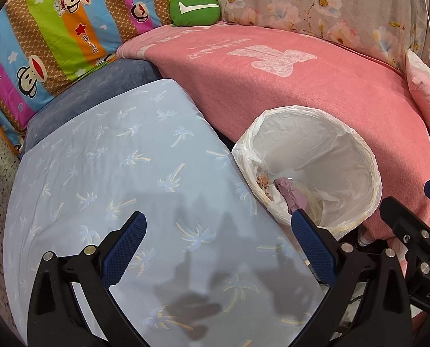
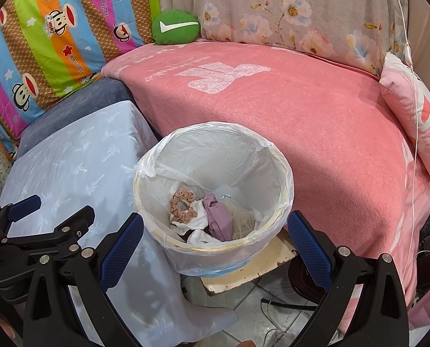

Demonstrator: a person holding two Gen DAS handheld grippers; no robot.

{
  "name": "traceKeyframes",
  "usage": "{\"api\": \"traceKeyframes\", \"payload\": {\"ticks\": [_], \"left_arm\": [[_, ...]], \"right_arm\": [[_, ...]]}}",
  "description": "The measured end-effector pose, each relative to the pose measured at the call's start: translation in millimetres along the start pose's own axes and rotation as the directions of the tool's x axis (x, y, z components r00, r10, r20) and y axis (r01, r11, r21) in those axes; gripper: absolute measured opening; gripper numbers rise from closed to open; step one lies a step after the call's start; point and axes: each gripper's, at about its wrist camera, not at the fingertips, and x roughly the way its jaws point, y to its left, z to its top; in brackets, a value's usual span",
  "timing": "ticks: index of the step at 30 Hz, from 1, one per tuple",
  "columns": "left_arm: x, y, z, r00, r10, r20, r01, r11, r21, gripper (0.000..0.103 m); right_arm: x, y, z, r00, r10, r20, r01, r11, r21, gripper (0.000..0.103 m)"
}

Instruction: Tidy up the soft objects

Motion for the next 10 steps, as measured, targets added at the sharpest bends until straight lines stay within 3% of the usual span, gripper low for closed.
{"api": "traceKeyframes", "payload": {"ticks": [10], "left_arm": [[3.9,2.6,-3.5,1.0,-0.009,-0.027,0.009,1.0,0.002,0.096]], "right_arm": [[2.7,4.1,-3.0,1.0,0.0,-0.004,0.0,1.0,0.01,0.097]]}}
